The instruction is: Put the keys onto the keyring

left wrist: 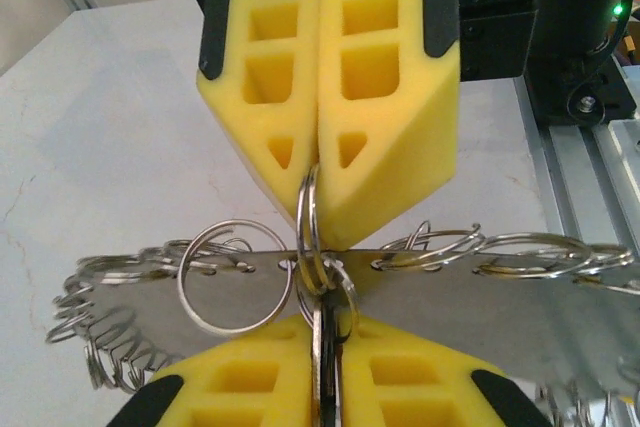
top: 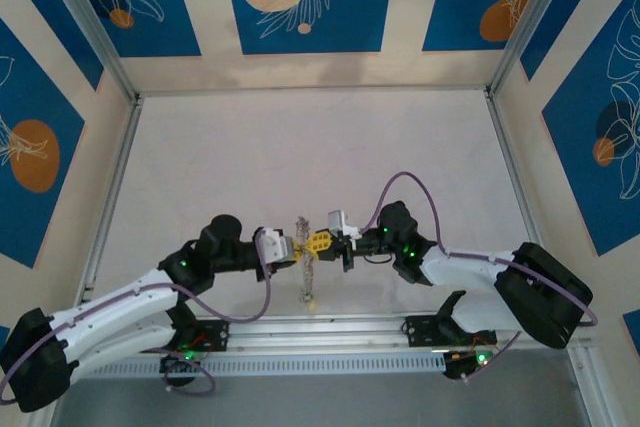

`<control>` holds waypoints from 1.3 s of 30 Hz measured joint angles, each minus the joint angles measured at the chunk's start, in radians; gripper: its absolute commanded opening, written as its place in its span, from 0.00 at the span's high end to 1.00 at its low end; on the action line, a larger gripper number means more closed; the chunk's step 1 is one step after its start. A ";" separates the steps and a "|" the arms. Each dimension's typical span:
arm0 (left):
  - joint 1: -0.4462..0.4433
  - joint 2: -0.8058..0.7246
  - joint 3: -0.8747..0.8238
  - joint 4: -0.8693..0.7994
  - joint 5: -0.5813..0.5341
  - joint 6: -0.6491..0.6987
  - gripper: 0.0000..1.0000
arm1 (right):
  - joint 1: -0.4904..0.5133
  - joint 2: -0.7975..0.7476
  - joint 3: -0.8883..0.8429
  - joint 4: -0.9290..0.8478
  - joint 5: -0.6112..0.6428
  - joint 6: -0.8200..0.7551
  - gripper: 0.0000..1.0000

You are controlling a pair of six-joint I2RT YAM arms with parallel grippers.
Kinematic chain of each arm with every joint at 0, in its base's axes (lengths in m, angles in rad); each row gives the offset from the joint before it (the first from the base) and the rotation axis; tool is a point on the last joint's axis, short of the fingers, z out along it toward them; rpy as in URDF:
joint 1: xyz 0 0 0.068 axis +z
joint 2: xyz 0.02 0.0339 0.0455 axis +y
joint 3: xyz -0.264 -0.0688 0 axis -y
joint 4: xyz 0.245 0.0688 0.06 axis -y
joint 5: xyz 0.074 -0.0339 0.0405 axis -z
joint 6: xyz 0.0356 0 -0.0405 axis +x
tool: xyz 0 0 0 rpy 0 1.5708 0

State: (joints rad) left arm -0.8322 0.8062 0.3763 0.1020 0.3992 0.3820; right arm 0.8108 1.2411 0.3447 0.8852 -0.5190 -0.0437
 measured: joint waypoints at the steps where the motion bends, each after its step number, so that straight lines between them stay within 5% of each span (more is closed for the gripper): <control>1: 0.001 -0.010 0.000 -0.016 0.000 0.010 0.92 | 0.000 -0.005 0.000 -0.016 0.004 -0.011 1.00; 8: 0.003 -0.019 0.063 -0.175 -0.008 0.084 1.00 | 0.000 -0.038 0.001 -0.135 0.033 -0.078 1.00; 25: 0.003 0.210 0.397 -0.564 -0.008 0.308 1.00 | 0.012 -0.064 0.013 -0.272 0.089 -0.222 1.00; 32: -0.006 0.364 0.570 -0.721 -0.040 0.407 1.00 | 0.003 -0.073 0.005 -0.265 0.125 -0.248 0.65; 39: -0.055 0.460 0.700 -0.839 -0.135 0.509 1.00 | -0.080 -0.124 -0.090 -0.190 0.122 -0.217 0.54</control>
State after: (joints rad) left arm -0.8867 1.2659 1.0767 -0.7368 0.2642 0.8906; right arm 0.7303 1.1175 0.2543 0.6956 -0.3965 -0.2604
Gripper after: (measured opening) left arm 0.045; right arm 0.438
